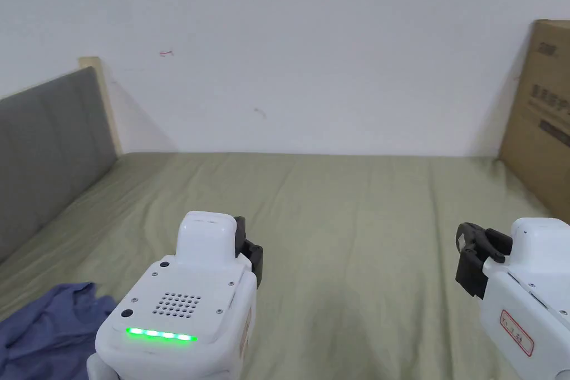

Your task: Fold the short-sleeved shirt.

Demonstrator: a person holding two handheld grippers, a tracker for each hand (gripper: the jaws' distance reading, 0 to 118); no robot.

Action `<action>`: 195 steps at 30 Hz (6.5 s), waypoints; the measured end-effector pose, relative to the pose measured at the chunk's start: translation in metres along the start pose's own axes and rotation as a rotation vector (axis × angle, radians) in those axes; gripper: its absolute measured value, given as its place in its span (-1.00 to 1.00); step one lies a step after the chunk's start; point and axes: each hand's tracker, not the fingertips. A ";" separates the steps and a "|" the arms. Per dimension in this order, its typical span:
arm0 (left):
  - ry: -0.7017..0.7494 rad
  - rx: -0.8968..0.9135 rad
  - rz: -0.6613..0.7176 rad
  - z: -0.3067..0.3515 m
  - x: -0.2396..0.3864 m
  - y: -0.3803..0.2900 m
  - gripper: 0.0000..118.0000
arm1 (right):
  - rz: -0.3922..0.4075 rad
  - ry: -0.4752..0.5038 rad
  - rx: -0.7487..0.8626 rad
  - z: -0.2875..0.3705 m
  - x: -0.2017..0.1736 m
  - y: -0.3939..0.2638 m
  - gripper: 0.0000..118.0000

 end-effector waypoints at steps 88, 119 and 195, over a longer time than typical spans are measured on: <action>-0.636 -1.267 0.321 -0.185 0.130 -0.097 -0.58 | -0.165 -0.093 -0.224 0.065 0.095 -0.020 -1.00; -0.169 -0.050 0.186 0.018 0.010 -0.033 -1.00 | -0.116 -0.119 0.052 0.082 0.067 -0.003 -1.00; -0.272 -0.304 0.171 -0.097 -0.051 0.022 -0.94 | -0.245 0.057 -0.585 -0.108 0.218 0.049 -0.97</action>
